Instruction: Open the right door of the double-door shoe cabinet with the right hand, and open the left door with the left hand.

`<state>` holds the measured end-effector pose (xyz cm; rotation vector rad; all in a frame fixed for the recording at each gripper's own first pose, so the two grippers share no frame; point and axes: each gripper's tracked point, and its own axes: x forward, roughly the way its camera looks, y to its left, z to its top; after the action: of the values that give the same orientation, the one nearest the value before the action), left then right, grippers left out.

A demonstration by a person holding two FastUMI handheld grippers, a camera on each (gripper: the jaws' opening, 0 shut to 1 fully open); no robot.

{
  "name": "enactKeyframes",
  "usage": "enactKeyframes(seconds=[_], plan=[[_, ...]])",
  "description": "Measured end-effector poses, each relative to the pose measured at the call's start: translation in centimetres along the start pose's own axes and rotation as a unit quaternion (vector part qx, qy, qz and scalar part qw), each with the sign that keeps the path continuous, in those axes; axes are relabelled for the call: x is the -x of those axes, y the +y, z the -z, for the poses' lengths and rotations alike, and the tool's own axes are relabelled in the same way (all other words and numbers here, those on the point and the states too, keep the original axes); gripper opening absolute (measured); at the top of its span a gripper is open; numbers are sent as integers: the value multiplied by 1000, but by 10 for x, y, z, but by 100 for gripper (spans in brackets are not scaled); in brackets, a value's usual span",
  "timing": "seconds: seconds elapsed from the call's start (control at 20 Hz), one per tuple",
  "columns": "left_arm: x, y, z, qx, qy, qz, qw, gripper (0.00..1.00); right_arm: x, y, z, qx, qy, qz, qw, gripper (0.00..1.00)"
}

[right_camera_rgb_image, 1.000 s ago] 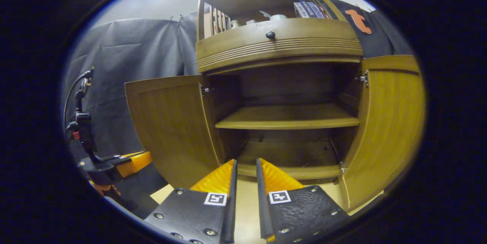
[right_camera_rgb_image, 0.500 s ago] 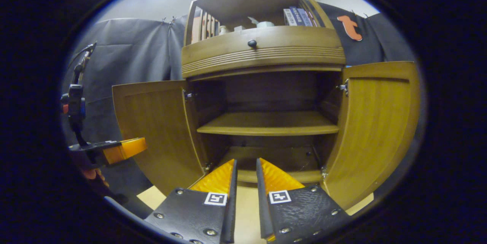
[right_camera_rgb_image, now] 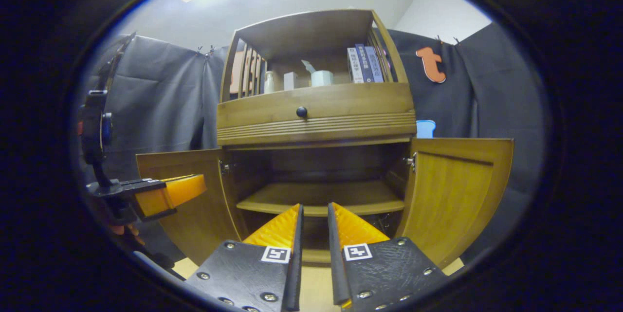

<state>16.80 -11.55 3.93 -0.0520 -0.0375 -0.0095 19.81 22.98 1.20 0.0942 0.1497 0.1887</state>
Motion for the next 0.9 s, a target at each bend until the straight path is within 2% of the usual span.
enactKeyframes(seconds=[0.05,0.1,0.15,0.35,0.4,0.45,0.65,0.7,0.8,0.85,0.9], plan=[[-1,-7,-5,-8,-5,8,1000,6,4,0,-7,2,-9,2,1000,26],[0,-13,-11,-12,-13,15,1000,24,6,-1,-14,3,-17,5,1000,25],[1,-21,-15,-16,-19,22,999,6,9,-1,-20,7,-25,9,1000,25],[4,-35,-24,-36,-36,34,998,6,16,-6,-32,13,-47,25,998,26],[5,-39,-25,-38,-39,38,998,22,17,-9,-34,12,-53,32,998,18],[3,-42,-24,-38,-39,39,998,36,20,-12,-37,9,-59,37,997,23],[2,-42,-25,-23,-44,36,998,93,26,-21,-44,4,-77,55,995,100],[3,-42,-25,-19,-43,37,998,94,25,-21,-45,3,-77,57,995,97],[2,-39,-24,-19,-41,36,998,94,28,-24,-43,2,-74,62,995,100],[1,-38,-24,-19,-40,35,998,93,30,-23,-43,4,-74,63,995,97],[1,-38,-23,-19,-38,35,998,93,30,-23,-44,5,-74,64,995,100]])
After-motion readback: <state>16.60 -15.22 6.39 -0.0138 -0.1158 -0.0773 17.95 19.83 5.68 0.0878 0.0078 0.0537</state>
